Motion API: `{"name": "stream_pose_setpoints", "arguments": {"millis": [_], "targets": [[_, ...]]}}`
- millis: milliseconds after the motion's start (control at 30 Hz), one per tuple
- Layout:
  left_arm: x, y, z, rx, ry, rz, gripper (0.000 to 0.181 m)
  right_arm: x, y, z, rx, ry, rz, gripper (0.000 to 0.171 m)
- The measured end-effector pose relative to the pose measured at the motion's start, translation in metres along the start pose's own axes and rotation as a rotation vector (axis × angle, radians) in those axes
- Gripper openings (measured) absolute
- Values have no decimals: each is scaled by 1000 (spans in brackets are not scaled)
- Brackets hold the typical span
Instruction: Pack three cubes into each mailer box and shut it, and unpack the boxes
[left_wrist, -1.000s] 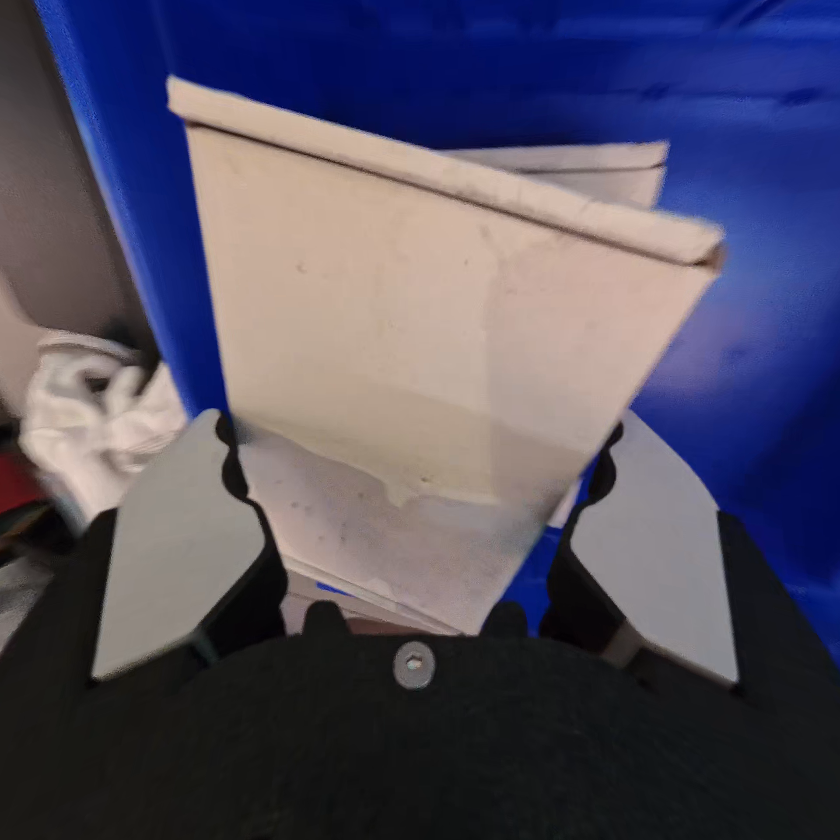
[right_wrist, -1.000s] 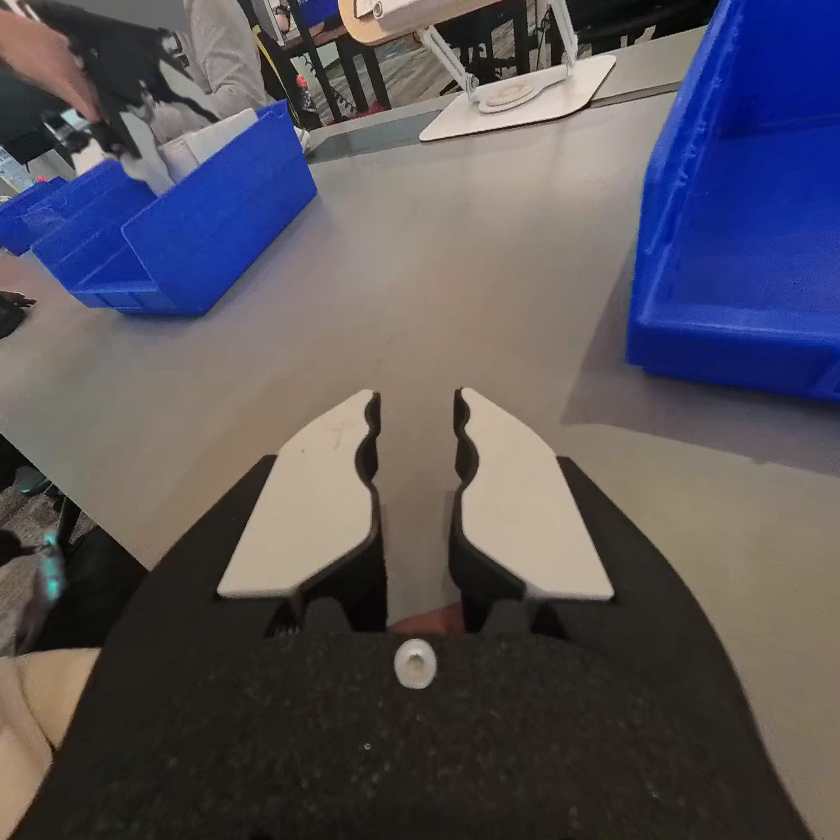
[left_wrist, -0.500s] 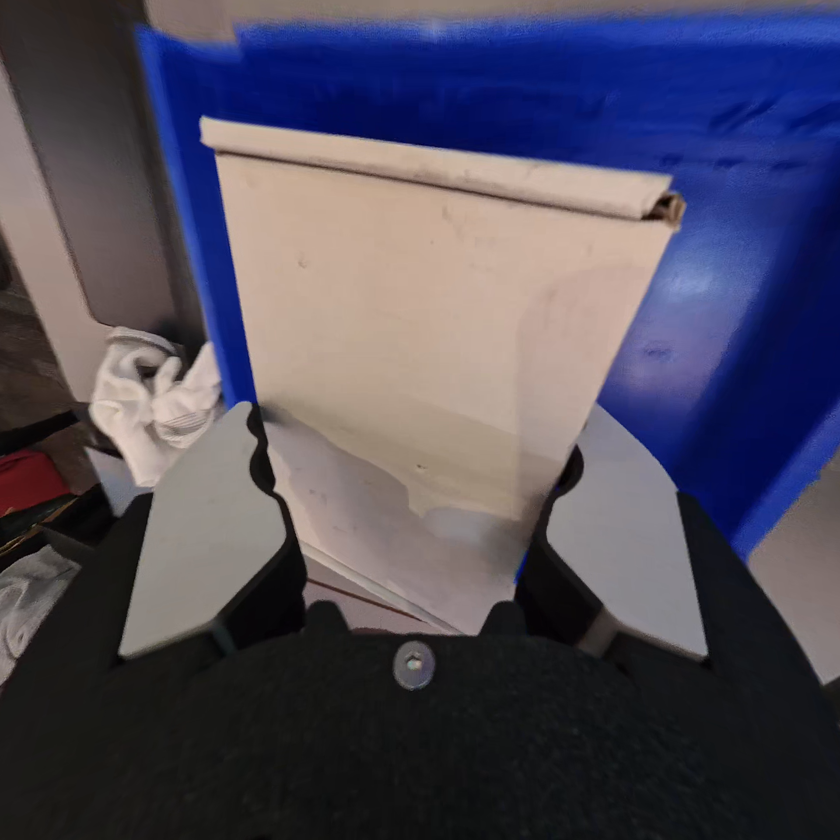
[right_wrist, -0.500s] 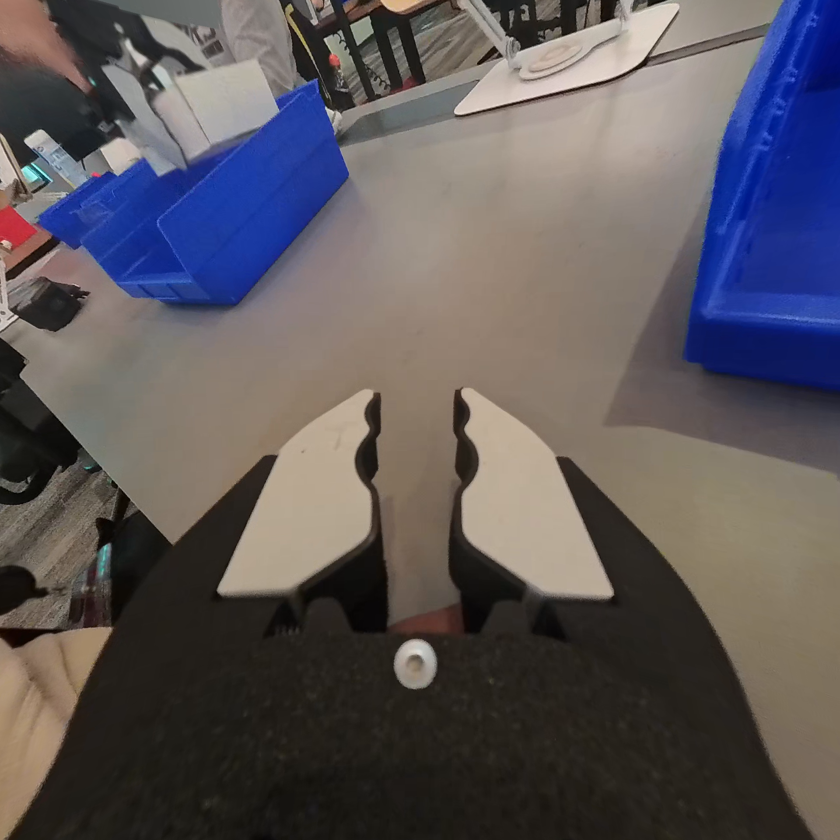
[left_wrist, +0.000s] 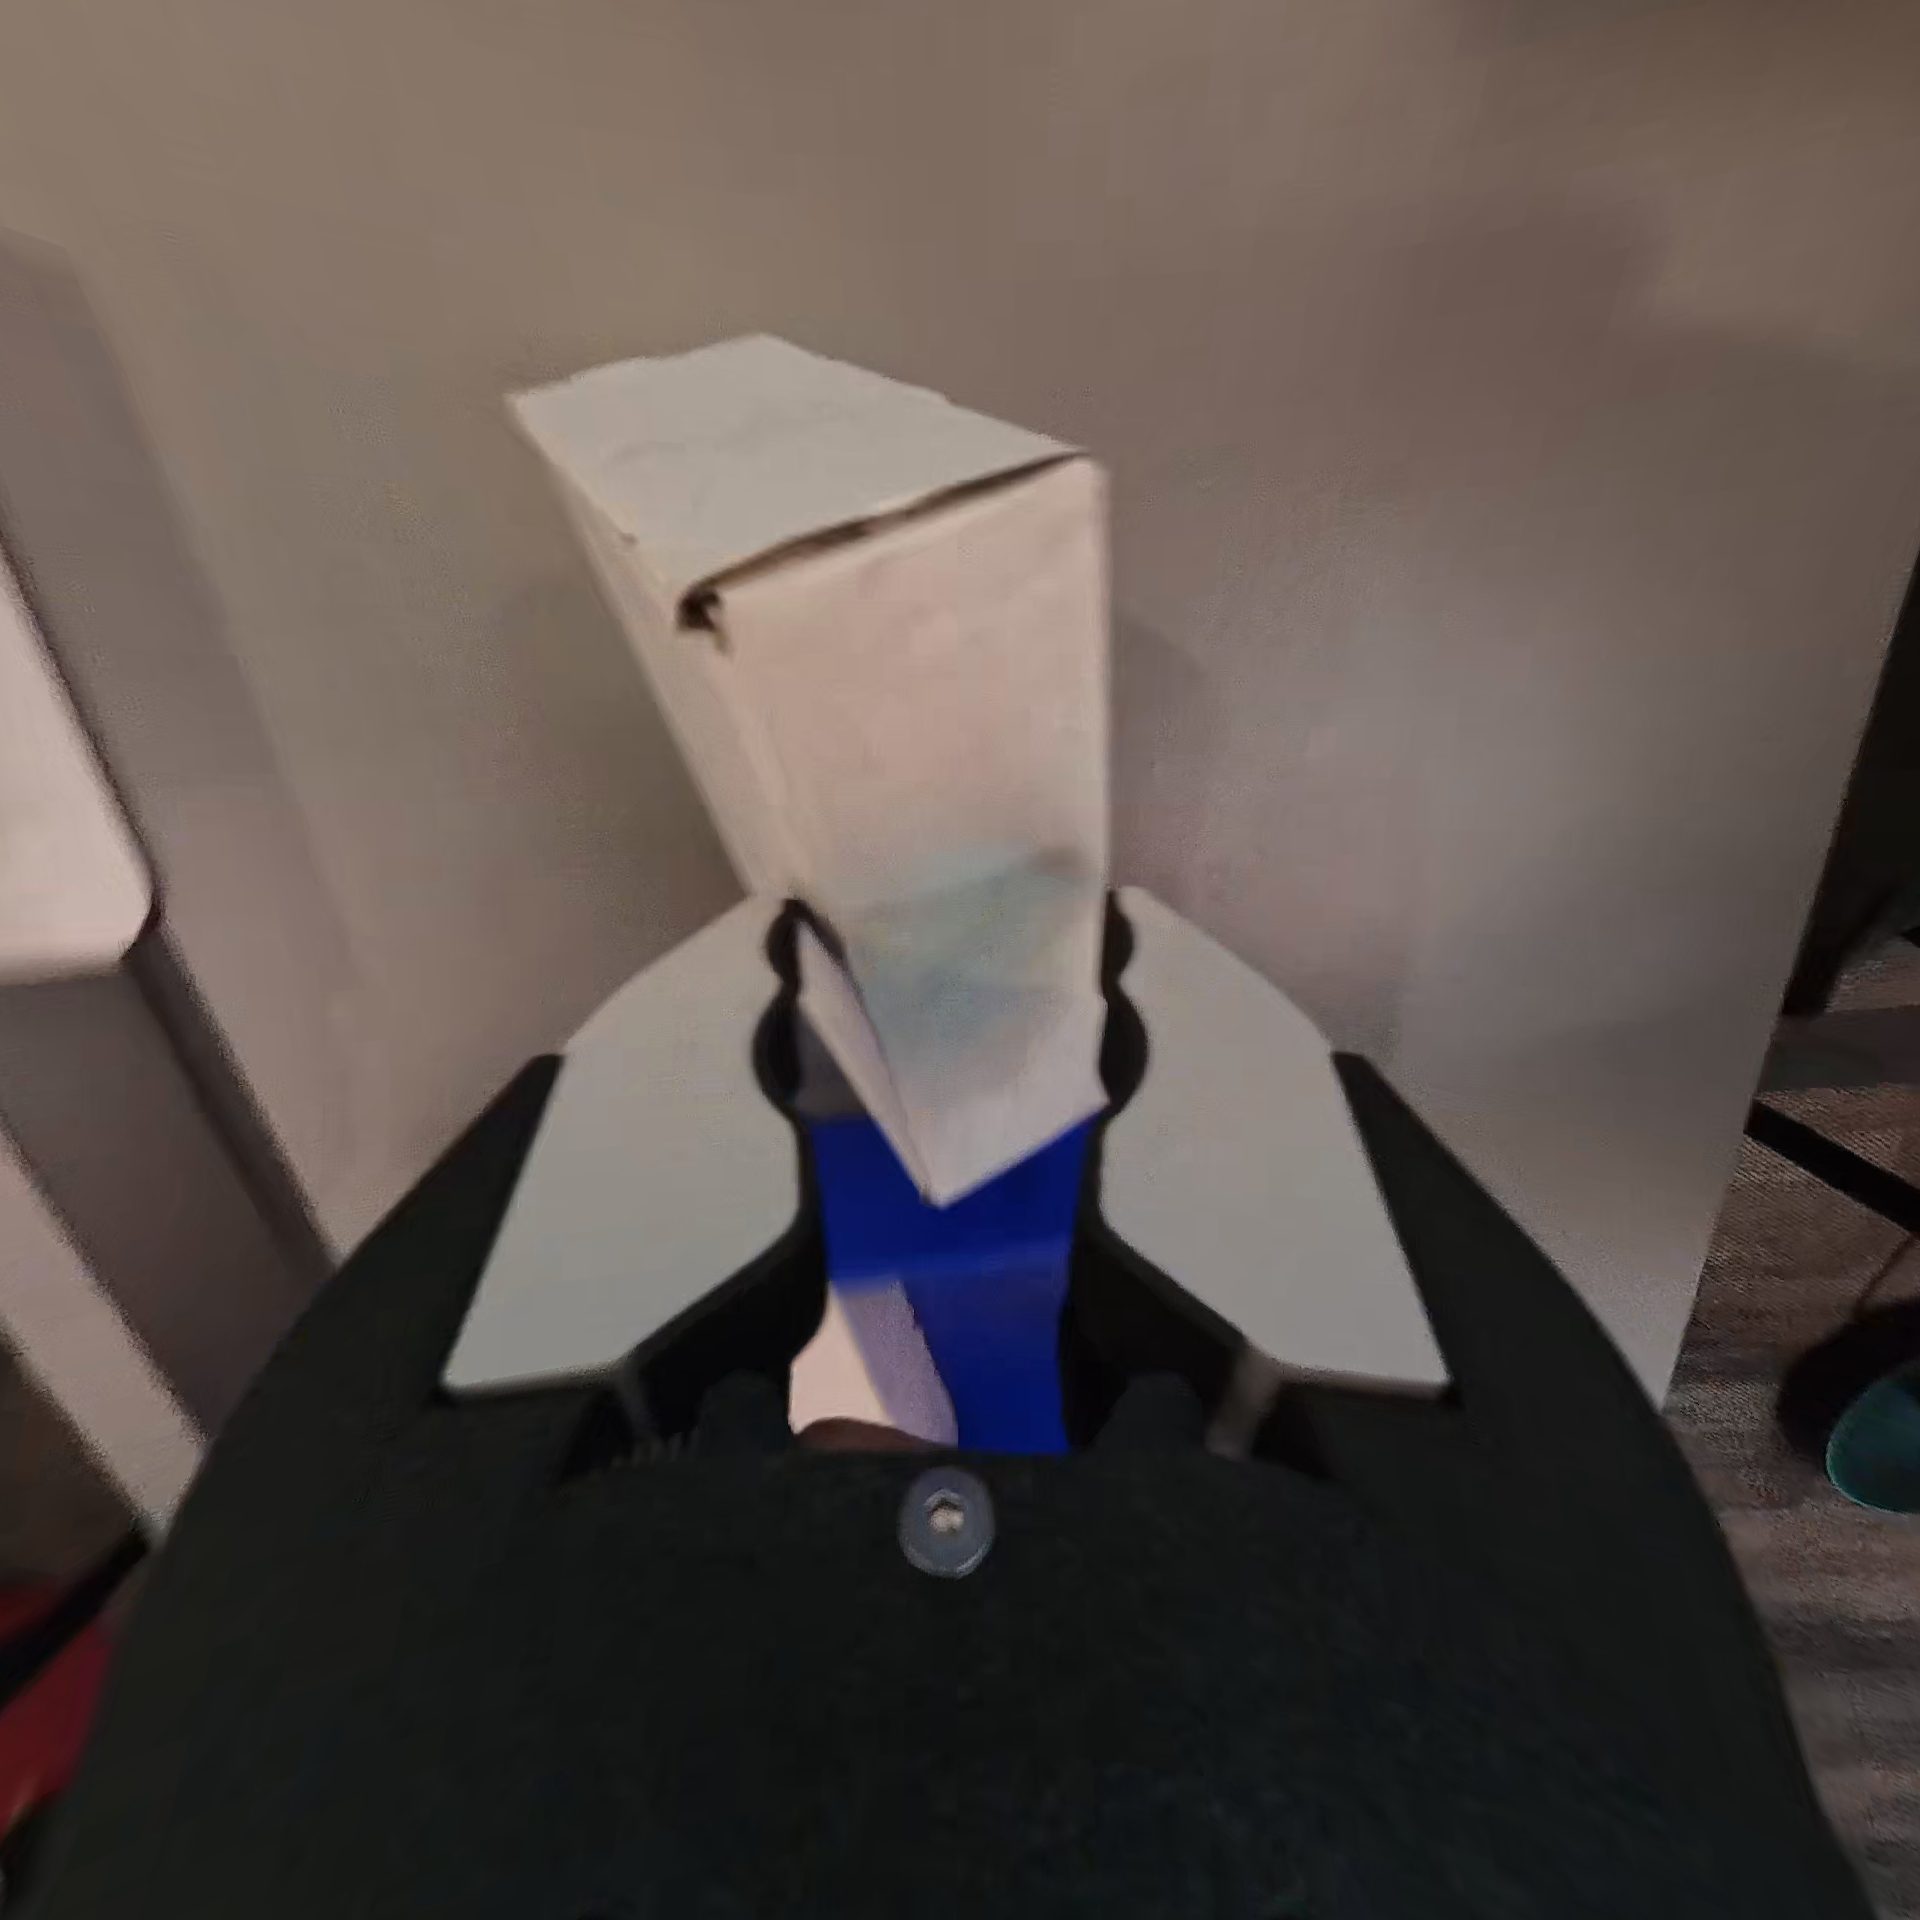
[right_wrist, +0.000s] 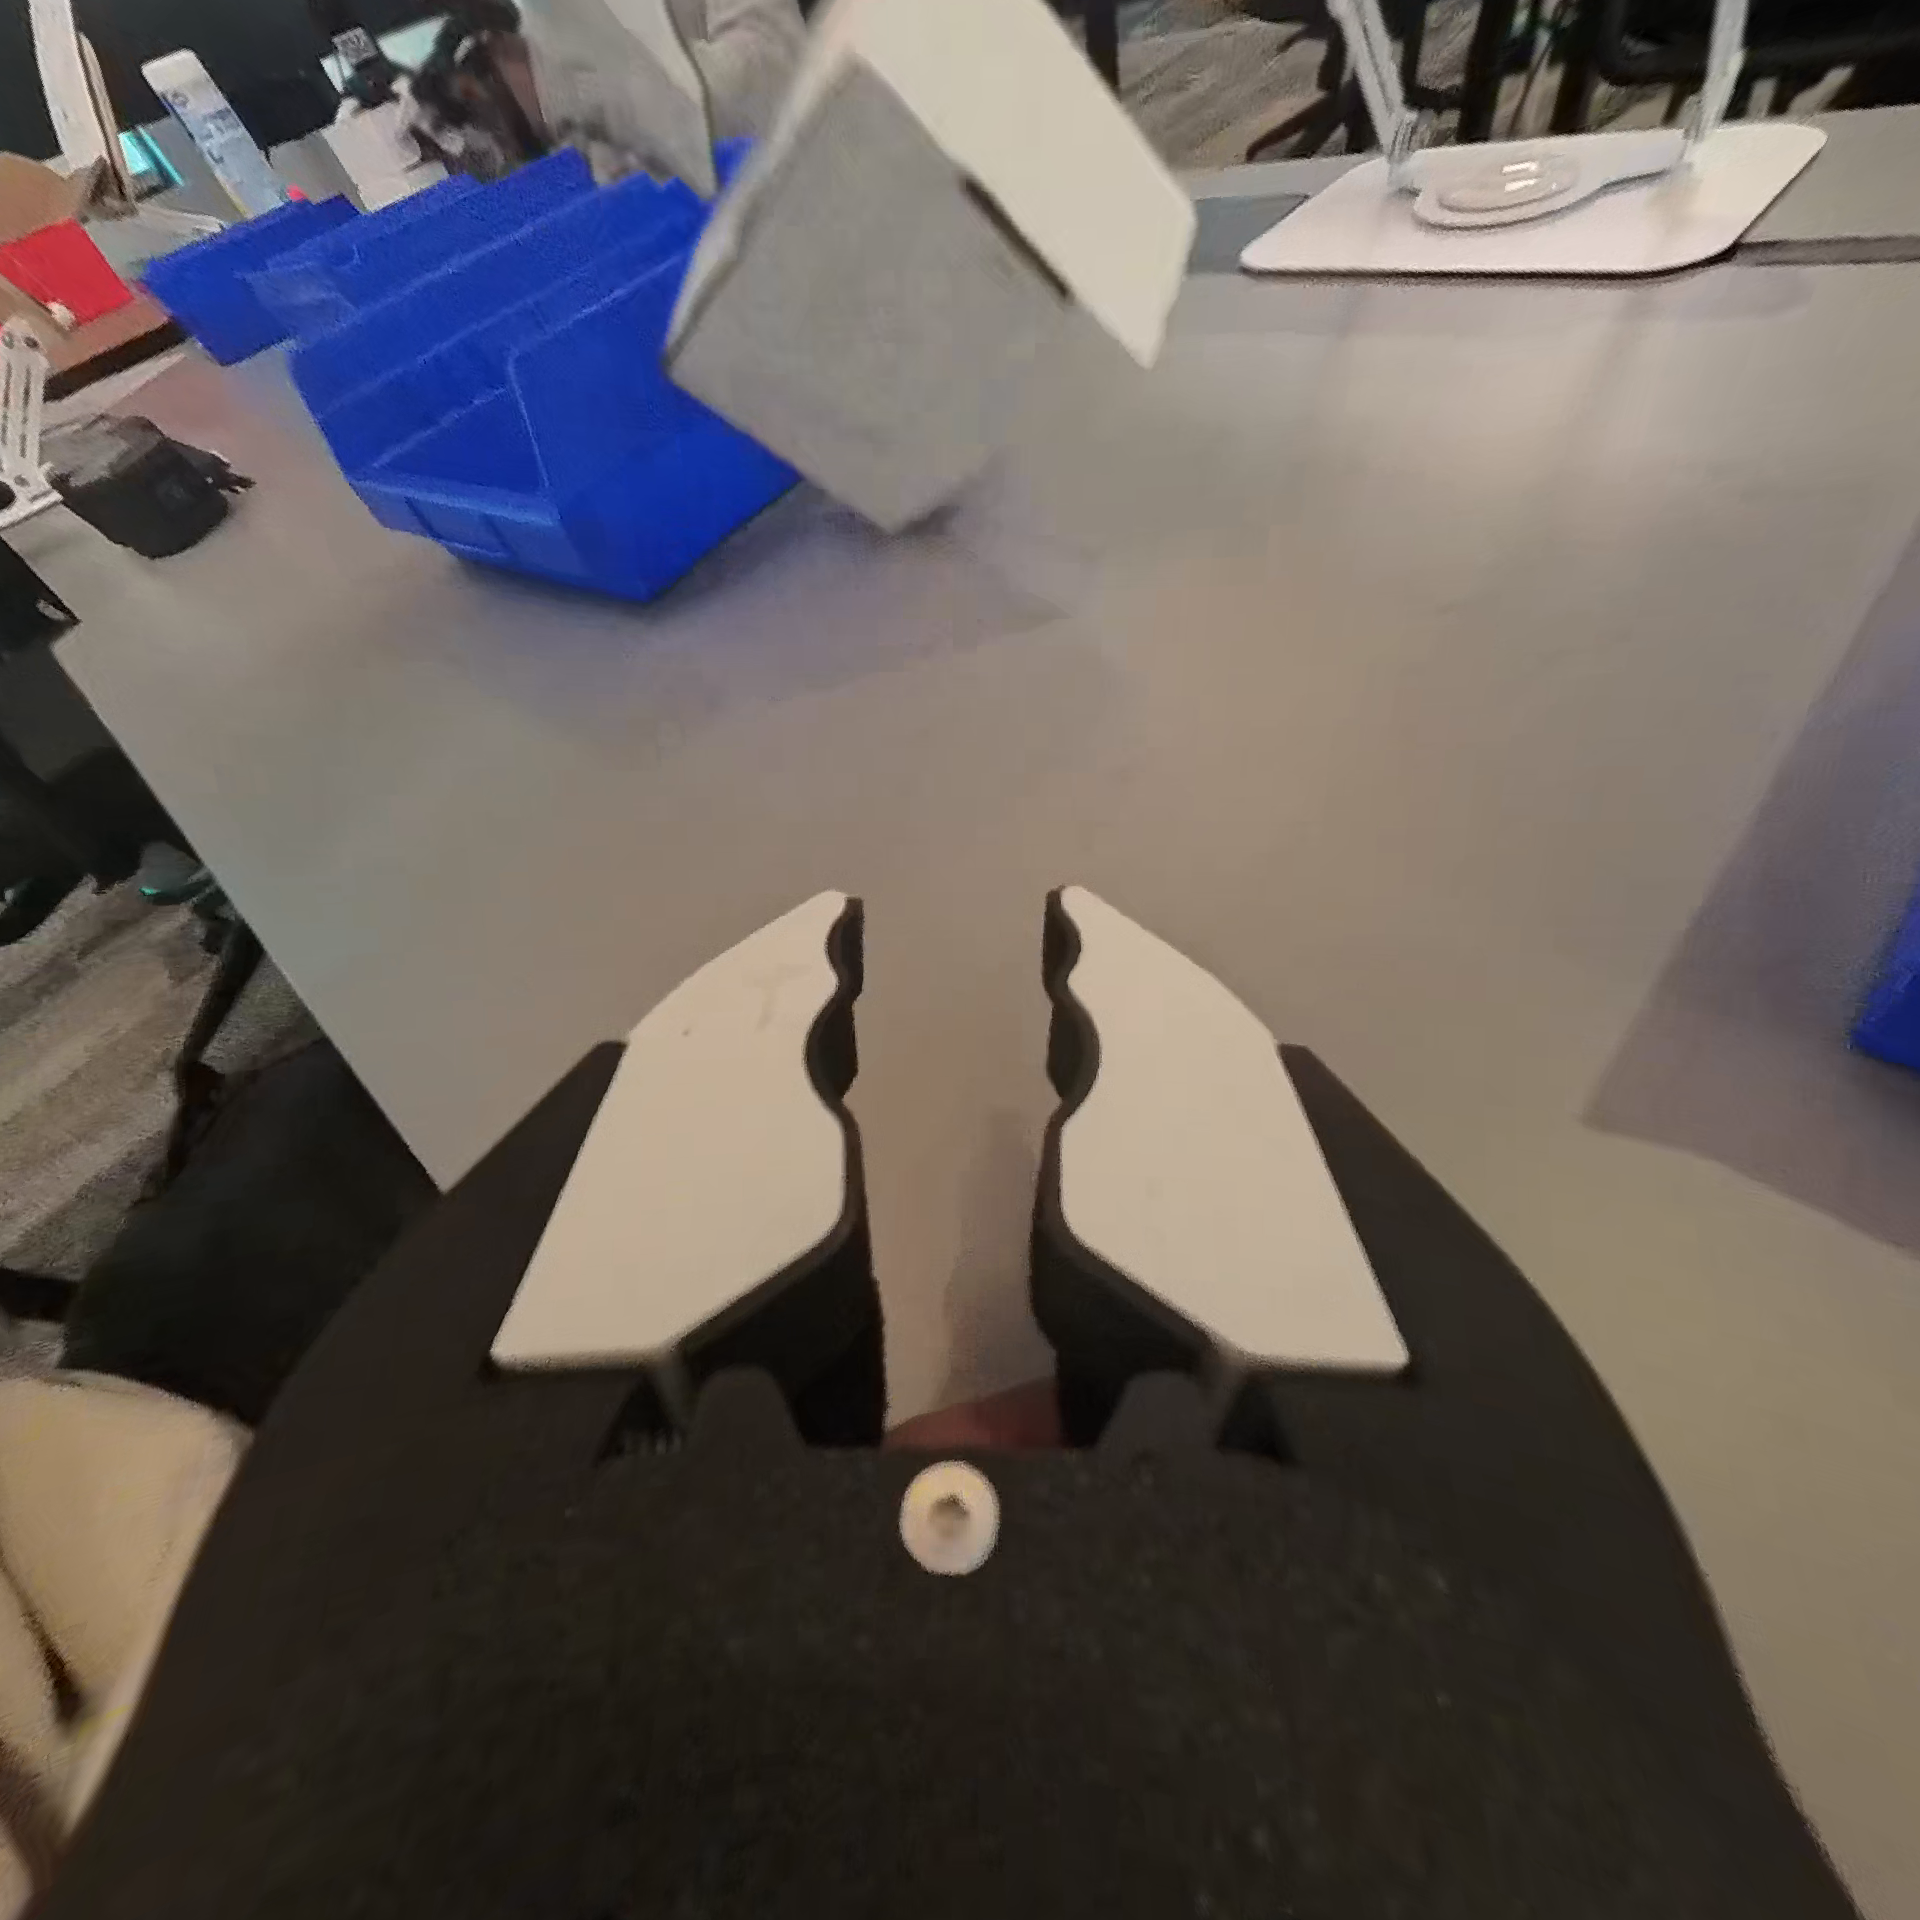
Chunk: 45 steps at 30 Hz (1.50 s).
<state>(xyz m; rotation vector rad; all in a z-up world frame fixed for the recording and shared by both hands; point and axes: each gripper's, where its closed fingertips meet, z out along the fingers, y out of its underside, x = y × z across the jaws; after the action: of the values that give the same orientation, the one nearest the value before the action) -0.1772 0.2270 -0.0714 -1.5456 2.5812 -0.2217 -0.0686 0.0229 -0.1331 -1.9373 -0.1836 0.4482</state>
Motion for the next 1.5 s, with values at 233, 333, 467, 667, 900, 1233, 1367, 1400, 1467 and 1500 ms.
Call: {"name": "stream_pose_setpoints", "arguments": {"millis": [233,333,467,667,900,1233,1367,1400,1467,1500], "targets": [[20,-50,82,-83,99,63,77,13,-3,5,-41,92,-160,38],[29,-62,83,-37,88,69,70,11,-1,-1,-33,72,-126,39],[29,-61,76,38,-37,-14,96,15,6,-4,-63,103,-184,42],[8,-33,83,5,-126,-88,116,18,1,23,-196,2,-183,67],[4,-22,125,-167,27,-67,140,5,-3,28,-179,-16,-108,70],[56,-32,100,-236,566,-240,137,16,-22,37,-196,111,-716,72],[59,-34,96,-265,641,-283,136,-2,-55,51,-190,130,-1072,72],[59,-35,96,-255,656,-293,136,-5,-53,59,-235,116,-1122,77],[61,-37,95,-233,668,-295,137,5,-50,74,-327,162,-1260,82],[63,-38,96,-215,672,-294,137,12,-50,82,-346,192,-1316,80]]}}
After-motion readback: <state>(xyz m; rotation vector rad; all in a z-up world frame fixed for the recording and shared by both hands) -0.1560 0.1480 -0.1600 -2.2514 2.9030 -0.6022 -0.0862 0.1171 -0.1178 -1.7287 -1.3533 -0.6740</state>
